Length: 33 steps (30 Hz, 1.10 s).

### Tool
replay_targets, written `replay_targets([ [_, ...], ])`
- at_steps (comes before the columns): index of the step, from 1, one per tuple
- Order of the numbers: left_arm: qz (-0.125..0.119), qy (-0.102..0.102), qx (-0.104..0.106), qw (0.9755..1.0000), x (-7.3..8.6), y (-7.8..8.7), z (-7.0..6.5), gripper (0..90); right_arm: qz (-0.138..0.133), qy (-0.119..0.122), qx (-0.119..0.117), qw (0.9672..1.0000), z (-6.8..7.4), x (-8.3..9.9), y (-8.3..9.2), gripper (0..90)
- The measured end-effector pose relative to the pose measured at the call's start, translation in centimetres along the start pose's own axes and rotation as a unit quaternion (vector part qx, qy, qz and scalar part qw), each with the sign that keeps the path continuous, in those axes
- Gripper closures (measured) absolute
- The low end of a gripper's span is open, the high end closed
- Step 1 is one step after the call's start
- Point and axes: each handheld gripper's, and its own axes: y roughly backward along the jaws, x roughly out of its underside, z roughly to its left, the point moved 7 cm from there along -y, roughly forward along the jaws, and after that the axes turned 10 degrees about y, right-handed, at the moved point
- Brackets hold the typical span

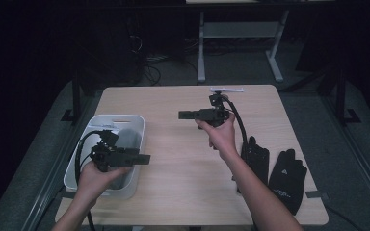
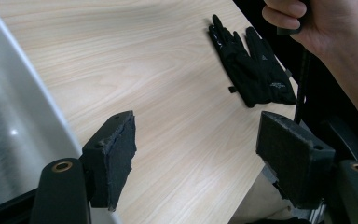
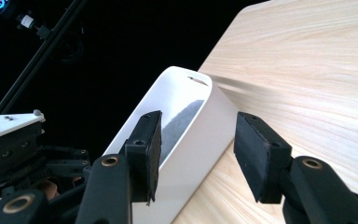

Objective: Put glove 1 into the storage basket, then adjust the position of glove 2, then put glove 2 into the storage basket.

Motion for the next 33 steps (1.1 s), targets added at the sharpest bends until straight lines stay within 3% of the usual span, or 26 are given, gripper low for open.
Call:
replay_targets([
  [33, 0.035, -0.032, 0.031, 0.9984, -0.9, -5.9, -4.3, 26.2, -0.028, -0.028, 0.038, 0.9985, -3.8, 2.7, 7.1, 50.3],
])
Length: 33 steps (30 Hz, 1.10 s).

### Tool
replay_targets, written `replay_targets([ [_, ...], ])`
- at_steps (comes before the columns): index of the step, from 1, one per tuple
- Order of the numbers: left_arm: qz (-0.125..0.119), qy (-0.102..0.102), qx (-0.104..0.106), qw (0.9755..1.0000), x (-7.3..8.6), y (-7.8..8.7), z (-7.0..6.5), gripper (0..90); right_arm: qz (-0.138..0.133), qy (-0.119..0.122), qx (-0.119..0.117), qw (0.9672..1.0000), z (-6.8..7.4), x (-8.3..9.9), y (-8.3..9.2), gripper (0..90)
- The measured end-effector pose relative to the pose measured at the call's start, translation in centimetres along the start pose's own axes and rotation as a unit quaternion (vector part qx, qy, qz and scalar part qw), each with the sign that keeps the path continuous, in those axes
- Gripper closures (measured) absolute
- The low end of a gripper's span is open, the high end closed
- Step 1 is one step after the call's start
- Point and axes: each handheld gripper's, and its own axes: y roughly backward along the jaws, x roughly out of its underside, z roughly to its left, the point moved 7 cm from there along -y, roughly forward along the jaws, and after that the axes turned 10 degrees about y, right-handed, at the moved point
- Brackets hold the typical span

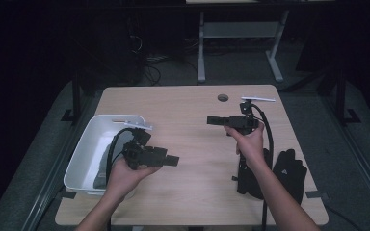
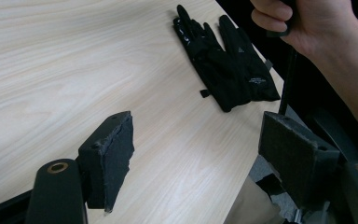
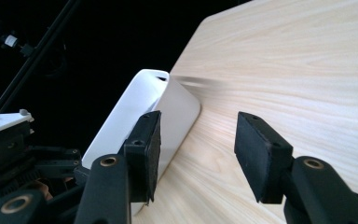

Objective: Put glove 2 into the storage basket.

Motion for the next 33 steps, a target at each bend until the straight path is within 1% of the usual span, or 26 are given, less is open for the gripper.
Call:
replay_targets([
  [5, 0.003, -0.003, 0.004, 1.0000, -0.3, -0.9, -0.3, 26.2, -0.007, -0.005, 0.002, 1.0000, -0.5, 0.0, 1.0, 50.3],
  [12, 0.012, -0.007, 0.012, 0.9998, -0.4, -2.4, -0.9, 25.9, -0.017, -0.009, 0.017, 0.9997, -1.5, 0.4, 3.2, 50.2],
  [13, 0.015, -0.007, 0.014, 0.9998, -0.4, -2.6, -1.1, 25.8, -0.017, -0.014, 0.019, 0.9996, -1.7, 0.5, 3.4, 50.2],
  [16, 0.012, -0.008, 0.019, 0.9997, -0.5, -3.2, -1.5, 25.6, -0.019, -0.019, 0.022, 0.9994, -2.1, 0.8, 4.1, 50.0],
  [19, 0.018, -0.012, 0.023, 0.9995, -0.4, -4.1, -2.0, 25.7, -0.019, -0.020, 0.029, 0.9992, -2.5, 1.0, 4.8, 49.8],
  [21, 0.023, -0.014, 0.026, 0.9993, -0.4, -4.7, -2.3, 25.6, -0.023, -0.018, 0.031, 0.9991, -2.8, 1.1, 5.3, 49.8],
  [23, 0.024, -0.013, 0.029, 0.9992, -0.5, -5.2, -2.6, 25.6, -0.024, -0.023, 0.033, 0.9989, -3.1, 1.3, 5.7, 49.8],
  [27, 0.032, -0.017, 0.041, 0.9985, -0.4, -6.2, -3.3, 25.6, -0.024, -0.029, 0.037, 0.9986, -3.7, 1.8, 6.5, 49.8],
  [30, 0.034, -0.016, 0.048, 0.9981, -0.4, -6.9, -3.7, 25.5, -0.022, -0.029, 0.040, 0.9985, -4.0, 2.2, 6.9, 49.6],
  [31, 0.036, -0.019, 0.048, 0.9980, -0.4, -7.2, -3.9, 25.5, -0.021, -0.029, 0.041, 0.9985, -4.1, 2.3, 7.1, 49.7],
  [33, 0.037, -0.017, 0.053, 0.9978, -0.4, -7.7, -4.1, 25.5, -0.025, -0.031, 0.041, 0.9984, -4.2, 2.5, 7.6, 49.7],
])
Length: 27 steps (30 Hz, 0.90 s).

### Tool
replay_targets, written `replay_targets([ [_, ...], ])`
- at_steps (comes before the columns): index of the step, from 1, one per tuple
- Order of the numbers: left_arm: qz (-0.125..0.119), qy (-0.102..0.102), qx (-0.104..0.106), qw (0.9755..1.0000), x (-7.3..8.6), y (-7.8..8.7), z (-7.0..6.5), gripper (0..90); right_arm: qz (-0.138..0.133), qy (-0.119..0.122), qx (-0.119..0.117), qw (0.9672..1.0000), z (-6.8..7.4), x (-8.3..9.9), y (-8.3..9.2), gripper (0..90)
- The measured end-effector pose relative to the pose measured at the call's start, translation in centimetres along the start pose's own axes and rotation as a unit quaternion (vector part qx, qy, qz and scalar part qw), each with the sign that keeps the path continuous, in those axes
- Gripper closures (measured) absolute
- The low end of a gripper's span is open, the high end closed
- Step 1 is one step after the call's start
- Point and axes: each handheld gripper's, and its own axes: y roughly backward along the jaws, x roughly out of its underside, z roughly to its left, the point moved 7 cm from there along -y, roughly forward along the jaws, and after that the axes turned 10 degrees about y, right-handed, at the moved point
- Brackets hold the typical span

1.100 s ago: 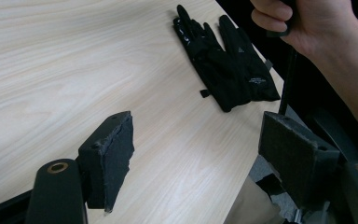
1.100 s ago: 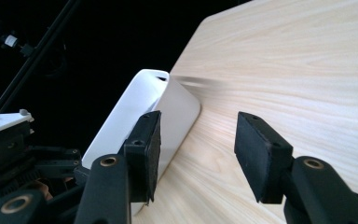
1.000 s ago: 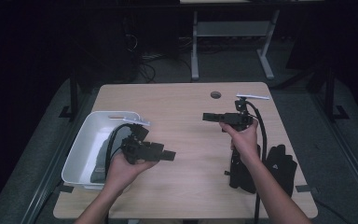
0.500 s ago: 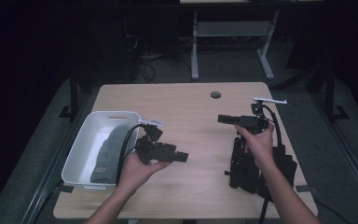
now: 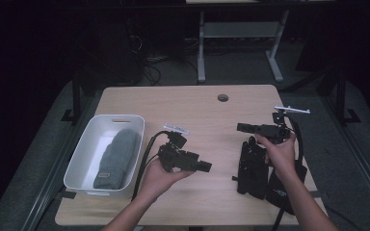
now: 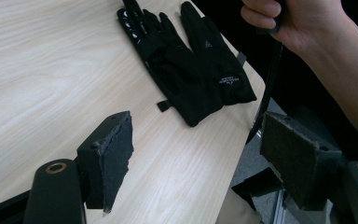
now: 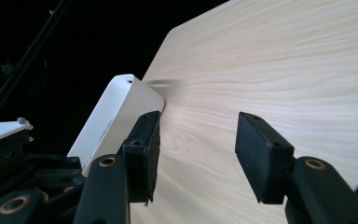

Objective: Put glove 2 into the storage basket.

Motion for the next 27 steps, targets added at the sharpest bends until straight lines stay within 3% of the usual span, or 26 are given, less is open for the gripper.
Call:
replay_targets([
  [10, 0.010, -0.007, 0.018, 0.9998, -0.1, -2.7, -1.0, 25.4, 0.006, -0.002, 0.018, 0.9998, -1.3, 1.1, 2.2, 49.3],
  [27, 0.030, -0.023, 0.019, 0.9991, 0.3, -7.2, -1.9, 25.2, 0.015, -0.012, 0.059, 0.9981, -4.2, 3.4, 5.8, 47.7],
])
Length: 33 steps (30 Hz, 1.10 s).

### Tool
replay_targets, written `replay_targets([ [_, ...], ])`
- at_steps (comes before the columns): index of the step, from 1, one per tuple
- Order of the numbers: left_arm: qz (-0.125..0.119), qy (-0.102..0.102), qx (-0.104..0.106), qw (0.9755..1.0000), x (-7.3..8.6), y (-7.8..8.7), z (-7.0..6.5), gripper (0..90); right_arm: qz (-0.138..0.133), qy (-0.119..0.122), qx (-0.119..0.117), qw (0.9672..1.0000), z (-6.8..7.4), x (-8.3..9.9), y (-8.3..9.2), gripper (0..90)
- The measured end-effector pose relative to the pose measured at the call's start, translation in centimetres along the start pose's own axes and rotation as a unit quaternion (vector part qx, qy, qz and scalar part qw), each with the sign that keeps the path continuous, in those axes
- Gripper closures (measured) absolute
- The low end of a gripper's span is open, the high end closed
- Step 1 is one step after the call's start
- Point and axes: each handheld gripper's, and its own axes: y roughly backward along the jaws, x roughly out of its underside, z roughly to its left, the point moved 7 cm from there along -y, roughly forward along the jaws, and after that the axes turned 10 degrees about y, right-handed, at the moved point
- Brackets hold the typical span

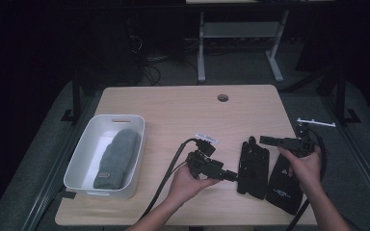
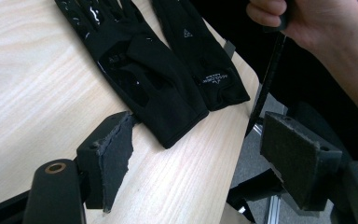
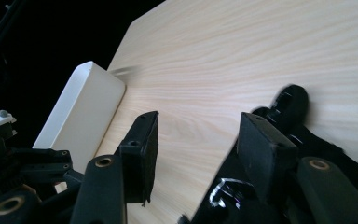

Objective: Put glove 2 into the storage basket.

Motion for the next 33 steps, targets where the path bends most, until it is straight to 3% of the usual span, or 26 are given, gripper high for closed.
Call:
replay_targets([
  [18, 0.008, -0.002, -0.002, 1.0000, 0.3, -3.4, 0.1, 23.7, 0.011, -0.001, 0.046, 0.9989, -2.7, 2.3, 2.9, 46.6],
  [26, 0.007, -0.002, -0.003, 1.0000, 0.3, -3.8, 0.0, 23.5, 0.033, 0.010, 0.086, 0.9957, -4.1, 3.7, 3.9, 45.7],
  [33, 0.008, -0.002, -0.003, 1.0000, 0.5, -3.6, 0.0, 23.1, 0.058, 0.042, 0.130, 0.9889, -5.3, 4.9, 4.7, 45.5],
])
